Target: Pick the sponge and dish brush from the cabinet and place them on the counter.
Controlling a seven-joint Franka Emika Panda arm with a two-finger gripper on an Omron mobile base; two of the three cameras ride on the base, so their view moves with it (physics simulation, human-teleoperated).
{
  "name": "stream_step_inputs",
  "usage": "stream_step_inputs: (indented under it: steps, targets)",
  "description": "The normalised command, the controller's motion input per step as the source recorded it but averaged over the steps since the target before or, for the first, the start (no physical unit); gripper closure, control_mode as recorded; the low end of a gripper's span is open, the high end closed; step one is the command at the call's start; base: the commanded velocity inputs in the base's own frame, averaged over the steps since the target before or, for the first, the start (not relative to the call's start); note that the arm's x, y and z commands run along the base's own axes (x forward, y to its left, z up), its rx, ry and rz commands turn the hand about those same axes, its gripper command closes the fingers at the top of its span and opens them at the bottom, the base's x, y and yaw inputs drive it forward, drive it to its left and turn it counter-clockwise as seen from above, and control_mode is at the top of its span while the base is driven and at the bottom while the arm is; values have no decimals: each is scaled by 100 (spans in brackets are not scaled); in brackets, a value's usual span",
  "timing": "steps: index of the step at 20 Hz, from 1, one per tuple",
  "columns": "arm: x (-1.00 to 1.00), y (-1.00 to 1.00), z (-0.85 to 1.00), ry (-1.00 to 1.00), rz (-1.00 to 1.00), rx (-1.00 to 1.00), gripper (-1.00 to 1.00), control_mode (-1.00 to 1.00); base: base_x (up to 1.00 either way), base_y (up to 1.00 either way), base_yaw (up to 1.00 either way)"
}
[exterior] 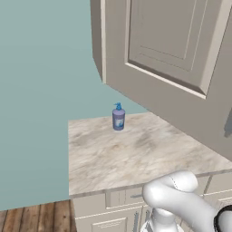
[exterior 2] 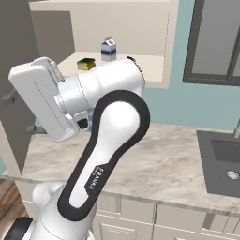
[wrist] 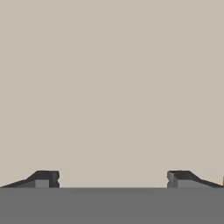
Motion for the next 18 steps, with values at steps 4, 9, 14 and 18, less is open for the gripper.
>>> stream_step_inputs:
  steps: [4, 9, 14, 18]
  targets:
    - [0, 31, 0, -1, -4, 3, -100, -100, 0, 0, 0]
    - [0, 35, -4, -1, -11, 3, -100, -100, 0, 0, 0]
    - [-1, 31, 0, 0, -15, 2, -100, -100, 0, 0, 0]
    - [-6, 20, 0, -2, -17, 0, -100, -100, 0, 0, 0]
